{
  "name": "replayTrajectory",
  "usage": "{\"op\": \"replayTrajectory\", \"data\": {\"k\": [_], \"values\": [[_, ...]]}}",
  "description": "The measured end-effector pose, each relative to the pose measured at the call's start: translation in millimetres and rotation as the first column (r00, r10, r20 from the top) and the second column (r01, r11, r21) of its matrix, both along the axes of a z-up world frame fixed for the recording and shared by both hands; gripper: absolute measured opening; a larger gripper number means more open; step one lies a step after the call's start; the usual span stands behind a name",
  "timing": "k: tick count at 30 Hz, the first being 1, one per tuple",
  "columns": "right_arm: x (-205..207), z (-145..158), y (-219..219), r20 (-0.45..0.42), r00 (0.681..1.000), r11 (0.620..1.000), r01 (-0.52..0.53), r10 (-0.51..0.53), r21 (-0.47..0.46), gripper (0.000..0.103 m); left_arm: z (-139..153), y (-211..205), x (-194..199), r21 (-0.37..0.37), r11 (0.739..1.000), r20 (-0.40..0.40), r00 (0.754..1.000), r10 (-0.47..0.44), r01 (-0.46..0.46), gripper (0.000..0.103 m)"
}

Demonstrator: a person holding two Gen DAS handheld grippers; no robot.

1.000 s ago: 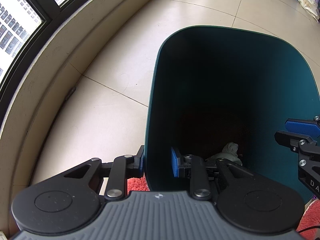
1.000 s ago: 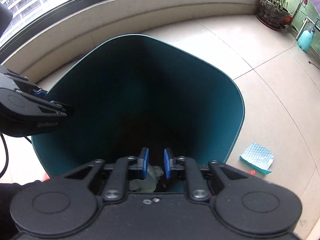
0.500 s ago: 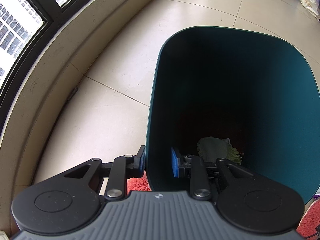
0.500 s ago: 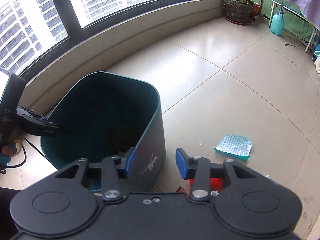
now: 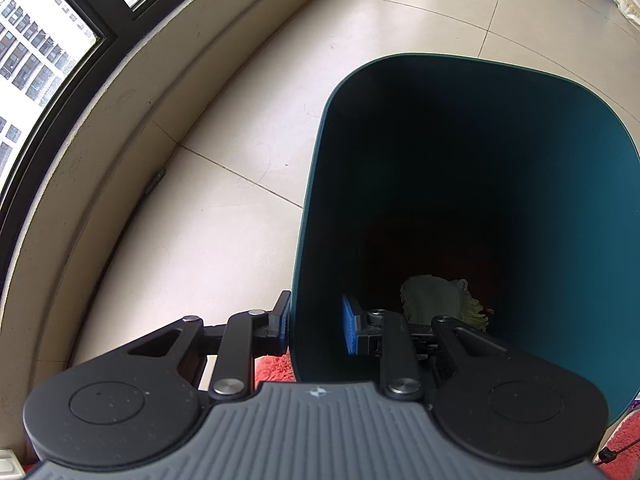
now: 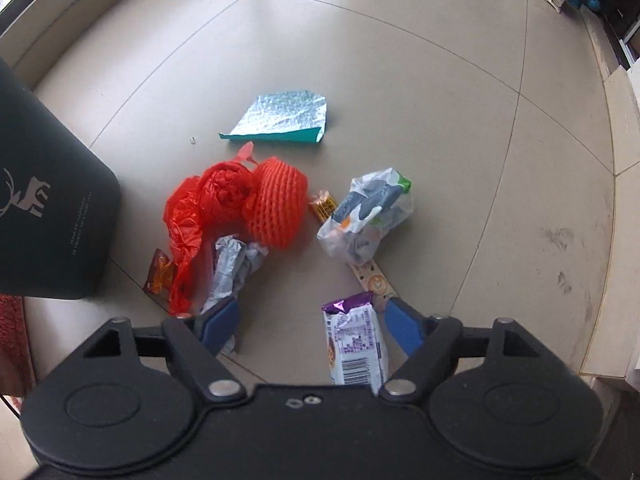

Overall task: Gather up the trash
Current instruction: 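Grasp the purple-and-white snack packet with the right gripper, then carry the snack packet into the green bin and open the right gripper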

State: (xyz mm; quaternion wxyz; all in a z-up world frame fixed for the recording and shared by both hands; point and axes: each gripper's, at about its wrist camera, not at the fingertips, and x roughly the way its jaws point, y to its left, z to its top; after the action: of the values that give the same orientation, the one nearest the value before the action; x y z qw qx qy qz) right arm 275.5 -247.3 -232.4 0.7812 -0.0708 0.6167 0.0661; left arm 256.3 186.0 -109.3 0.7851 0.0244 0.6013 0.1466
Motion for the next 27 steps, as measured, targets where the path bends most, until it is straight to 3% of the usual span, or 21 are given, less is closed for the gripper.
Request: {"op": "replayTrajectory", "data": {"k": [5,12,14,17,22,27], "values": [[-3.8,-52.5,-14.6,-0.106,0.994,1.0,0.008,-0.008,-0.006,0.08,-2.2,-5.5,4.1,0.039,0.999,-0.018,1.0,0.01,-0.009,0.025],[-8.1,-99.2,-14.9,-0.198,0.98,0.999,-0.027,0.022,-0.023,0.079,-4.6,-10.0,10.2,0.07,0.997,-0.03,0.999,0.034,-0.032,0.025],[-10.3,-109.0,-15.1,-0.215,0.976,0.999,-0.037,0.029,-0.032,0.074,-4.5,-11.9,10.4,0.079,0.996,-0.031,0.999,0.035,-0.033,0.025],[-13.3,-118.7,-13.7,-0.231,0.973,0.996,-0.05,0.031,-0.075,0.07,-4.2,-15.7,10.2,0.089,0.996,-0.032,0.999,0.035,-0.032,0.025],[-14.9,-115.5,-9.9,-0.22,0.976,0.995,-0.022,0.001,-0.092,0.046,-2.1,-10.8,8.5,0.066,0.997,-0.025,0.999,0.041,-0.04,0.025],[-18.1,-88.5,5.4,-0.182,0.983,0.993,-0.057,0.037,-0.105,0.042,-2.4,-9.3,5.9,0.061,0.998,-0.016,0.999,0.036,-0.034,0.025]]}}
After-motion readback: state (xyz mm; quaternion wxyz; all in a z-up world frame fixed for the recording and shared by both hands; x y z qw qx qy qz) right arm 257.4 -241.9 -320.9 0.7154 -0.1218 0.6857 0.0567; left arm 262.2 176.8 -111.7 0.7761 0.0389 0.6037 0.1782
